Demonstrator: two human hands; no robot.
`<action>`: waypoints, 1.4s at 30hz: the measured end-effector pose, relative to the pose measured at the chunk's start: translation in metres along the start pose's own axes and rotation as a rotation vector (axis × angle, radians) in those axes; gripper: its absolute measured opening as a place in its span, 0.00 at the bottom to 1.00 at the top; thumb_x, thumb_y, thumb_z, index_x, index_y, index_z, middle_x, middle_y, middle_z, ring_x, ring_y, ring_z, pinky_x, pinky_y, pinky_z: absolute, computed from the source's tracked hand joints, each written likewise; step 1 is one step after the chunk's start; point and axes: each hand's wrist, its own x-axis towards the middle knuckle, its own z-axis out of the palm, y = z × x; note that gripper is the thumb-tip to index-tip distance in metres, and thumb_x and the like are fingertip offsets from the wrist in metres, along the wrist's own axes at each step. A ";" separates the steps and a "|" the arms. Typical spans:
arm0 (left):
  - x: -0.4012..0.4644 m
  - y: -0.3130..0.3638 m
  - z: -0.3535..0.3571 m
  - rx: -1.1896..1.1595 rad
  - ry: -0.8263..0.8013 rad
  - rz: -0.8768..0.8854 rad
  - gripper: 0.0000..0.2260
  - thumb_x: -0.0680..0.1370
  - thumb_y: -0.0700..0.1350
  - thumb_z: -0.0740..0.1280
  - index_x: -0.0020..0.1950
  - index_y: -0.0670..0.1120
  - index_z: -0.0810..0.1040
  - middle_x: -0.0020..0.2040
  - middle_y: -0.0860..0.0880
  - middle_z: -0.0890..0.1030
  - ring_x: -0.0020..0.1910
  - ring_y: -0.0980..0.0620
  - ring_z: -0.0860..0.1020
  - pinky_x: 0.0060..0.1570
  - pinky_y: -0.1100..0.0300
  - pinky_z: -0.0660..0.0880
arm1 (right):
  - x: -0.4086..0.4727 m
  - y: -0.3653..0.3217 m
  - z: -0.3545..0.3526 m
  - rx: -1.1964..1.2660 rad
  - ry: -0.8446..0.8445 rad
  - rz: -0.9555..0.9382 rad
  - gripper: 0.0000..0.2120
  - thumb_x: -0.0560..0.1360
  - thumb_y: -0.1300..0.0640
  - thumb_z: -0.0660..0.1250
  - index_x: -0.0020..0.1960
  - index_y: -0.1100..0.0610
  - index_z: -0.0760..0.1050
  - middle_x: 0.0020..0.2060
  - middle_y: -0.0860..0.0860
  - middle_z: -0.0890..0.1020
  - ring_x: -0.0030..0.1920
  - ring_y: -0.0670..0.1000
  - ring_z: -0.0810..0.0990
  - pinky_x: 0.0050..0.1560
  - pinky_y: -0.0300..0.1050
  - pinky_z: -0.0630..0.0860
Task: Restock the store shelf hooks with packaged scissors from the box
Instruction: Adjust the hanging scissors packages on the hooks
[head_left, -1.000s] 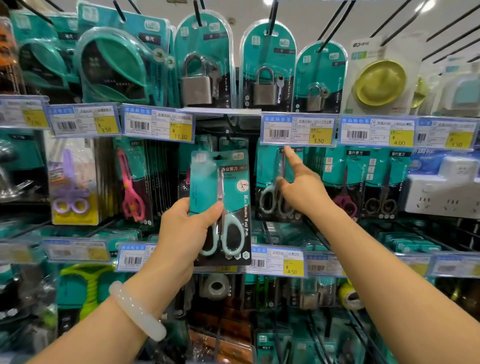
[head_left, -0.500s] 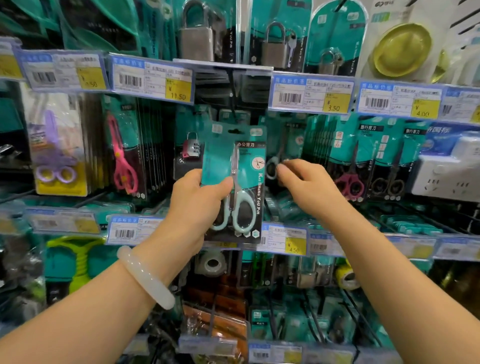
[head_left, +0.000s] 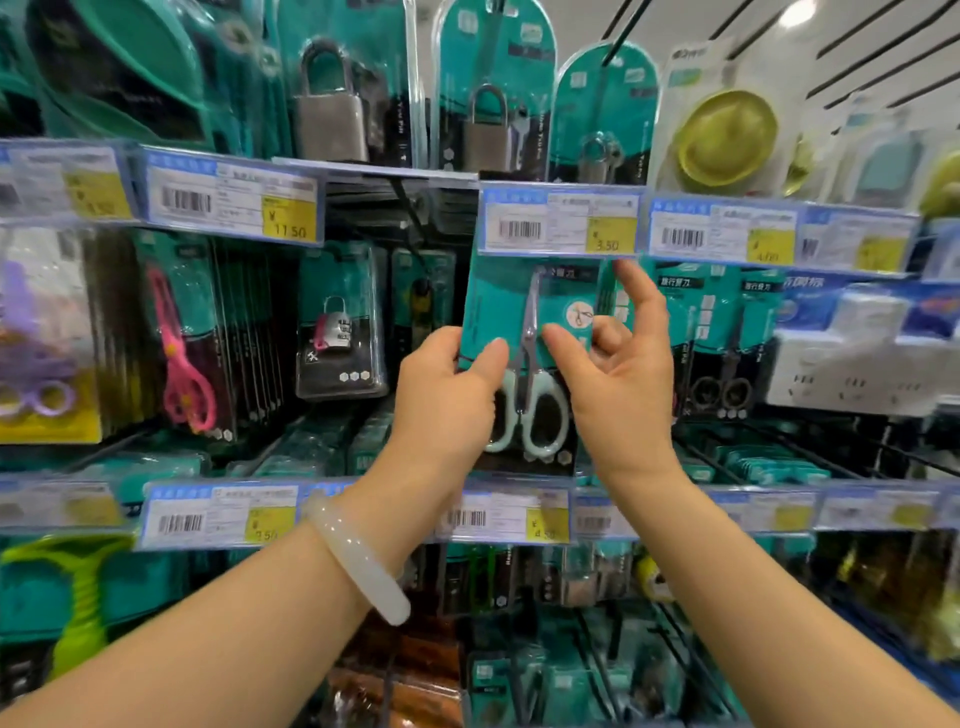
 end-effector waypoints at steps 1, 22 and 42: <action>0.005 0.001 0.003 -0.026 0.012 0.015 0.04 0.78 0.40 0.64 0.47 0.43 0.78 0.49 0.35 0.81 0.43 0.47 0.76 0.51 0.45 0.76 | 0.004 0.001 0.003 0.000 0.032 -0.022 0.25 0.75 0.66 0.66 0.66 0.50 0.62 0.30 0.40 0.65 0.29 0.40 0.65 0.38 0.31 0.67; 0.023 -0.003 0.016 -0.007 0.119 -0.010 0.19 0.78 0.48 0.64 0.31 0.45 0.61 0.28 0.47 0.61 0.28 0.51 0.59 0.30 0.59 0.56 | 0.028 0.004 0.002 -0.222 -0.135 -0.218 0.17 0.78 0.64 0.61 0.56 0.43 0.69 0.37 0.40 0.75 0.36 0.34 0.71 0.42 0.24 0.66; 0.030 -0.008 0.025 0.085 0.112 0.046 0.20 0.78 0.47 0.64 0.29 0.46 0.59 0.28 0.48 0.61 0.30 0.50 0.59 0.32 0.57 0.56 | 0.042 0.011 -0.006 -0.244 -0.169 -0.056 0.18 0.79 0.64 0.57 0.66 0.54 0.71 0.34 0.45 0.76 0.29 0.37 0.69 0.35 0.27 0.66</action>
